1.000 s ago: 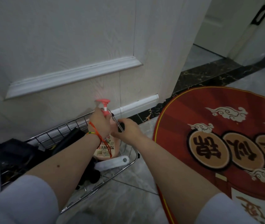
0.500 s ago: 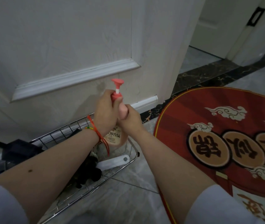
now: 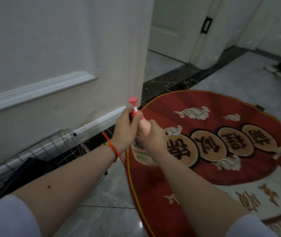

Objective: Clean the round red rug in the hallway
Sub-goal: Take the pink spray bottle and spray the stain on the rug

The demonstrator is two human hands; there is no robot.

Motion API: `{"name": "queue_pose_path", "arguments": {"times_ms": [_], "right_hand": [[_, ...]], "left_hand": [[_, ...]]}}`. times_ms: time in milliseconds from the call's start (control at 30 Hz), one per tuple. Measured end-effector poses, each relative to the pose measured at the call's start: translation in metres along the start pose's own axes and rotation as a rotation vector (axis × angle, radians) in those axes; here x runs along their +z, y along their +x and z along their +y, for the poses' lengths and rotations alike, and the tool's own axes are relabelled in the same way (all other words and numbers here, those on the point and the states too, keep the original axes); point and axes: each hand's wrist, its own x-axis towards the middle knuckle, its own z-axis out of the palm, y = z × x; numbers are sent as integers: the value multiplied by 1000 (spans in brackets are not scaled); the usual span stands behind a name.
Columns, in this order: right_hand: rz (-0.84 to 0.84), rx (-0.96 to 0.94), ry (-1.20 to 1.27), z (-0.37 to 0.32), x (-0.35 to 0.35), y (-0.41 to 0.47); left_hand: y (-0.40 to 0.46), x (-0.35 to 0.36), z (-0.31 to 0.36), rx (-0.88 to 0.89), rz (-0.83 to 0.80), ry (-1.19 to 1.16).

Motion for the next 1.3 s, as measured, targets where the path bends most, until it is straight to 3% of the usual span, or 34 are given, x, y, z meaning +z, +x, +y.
{"name": "queue_pose_path", "arguments": {"times_ms": [133, 233, 300, 400, 533, 667, 1067, 1300], "right_hand": [[-2, 38, -230, 44, -30, -8], [-26, 120, -280, 73, -52, -18], [-54, 131, -316, 87, -67, -27], [-150, 127, -400, 101, -85, -42], [-226, 159, -506, 109, -99, -57], [-243, 183, -599, 121, -104, -74], [-295, 166, -510, 134, -98, -97], [-241, 205, -533, 139, -89, -96]], "left_hand": [[-7, 31, -3, -12, 82, -2], [-2, 41, -9, 259, 110, 169], [5, 48, -10, 409, -69, 266], [5, 62, -2, 521, -380, 227], [-16, 81, 4, 482, -721, 97], [-39, 95, -13, 473, -889, 111], [-56, 112, -29, 473, -937, 42], [-62, 125, -30, 361, -766, 29]]}}
